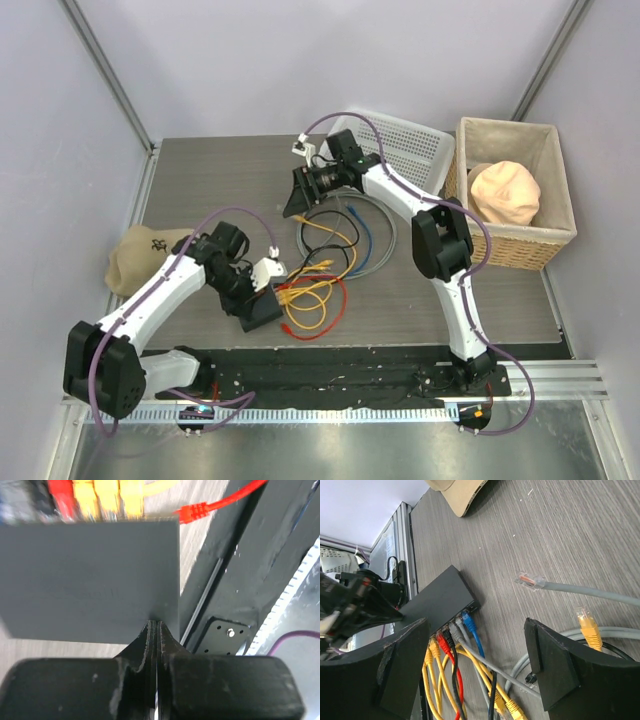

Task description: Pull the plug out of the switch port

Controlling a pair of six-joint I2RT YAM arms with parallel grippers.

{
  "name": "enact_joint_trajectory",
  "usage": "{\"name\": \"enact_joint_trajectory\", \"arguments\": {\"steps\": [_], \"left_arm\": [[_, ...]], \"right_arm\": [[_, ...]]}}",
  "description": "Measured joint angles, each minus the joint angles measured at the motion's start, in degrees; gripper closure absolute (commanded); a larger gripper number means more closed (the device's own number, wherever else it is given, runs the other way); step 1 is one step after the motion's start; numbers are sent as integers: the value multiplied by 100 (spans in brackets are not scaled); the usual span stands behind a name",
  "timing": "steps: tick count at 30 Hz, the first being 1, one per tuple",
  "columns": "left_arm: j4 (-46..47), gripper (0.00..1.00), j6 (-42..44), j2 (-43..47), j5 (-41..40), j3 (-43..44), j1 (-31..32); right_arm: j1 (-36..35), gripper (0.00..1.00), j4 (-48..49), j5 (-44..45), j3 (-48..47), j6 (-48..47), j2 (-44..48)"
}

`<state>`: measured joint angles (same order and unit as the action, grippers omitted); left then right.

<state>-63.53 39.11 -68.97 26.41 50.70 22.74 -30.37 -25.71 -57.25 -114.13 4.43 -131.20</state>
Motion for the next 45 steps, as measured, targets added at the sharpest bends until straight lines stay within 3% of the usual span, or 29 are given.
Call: {"name": "enact_joint_trajectory", "arguments": {"steps": [9,21,27,32,35,41,45], "left_arm": [[1281,100,87,-164,-232,-1032,-17],[3206,100,203,-1198,-317,-527,-37],[3008,100,155,-1331,-374,-98,-219],[2653,100,-575,-308,-468,118,-680],[2409,87,-1169,-17,-483,509,-890],[1576,81,-2350,-695,-94,1058,-1421],[660,74,-2387,-1283,444,1228,-1694]], "right_arm": [[-13,16,-31,-9,511,46,-48],[586,16,-177,365,1821,39,286],[925,16,-330,380,1523,-114,463],[675,16,-321,269,686,-131,407],[396,16,-195,59,238,-83,251],[-44,16,11,-302,105,166,-295],[-229,16,-2,-501,109,284,-723]]}}
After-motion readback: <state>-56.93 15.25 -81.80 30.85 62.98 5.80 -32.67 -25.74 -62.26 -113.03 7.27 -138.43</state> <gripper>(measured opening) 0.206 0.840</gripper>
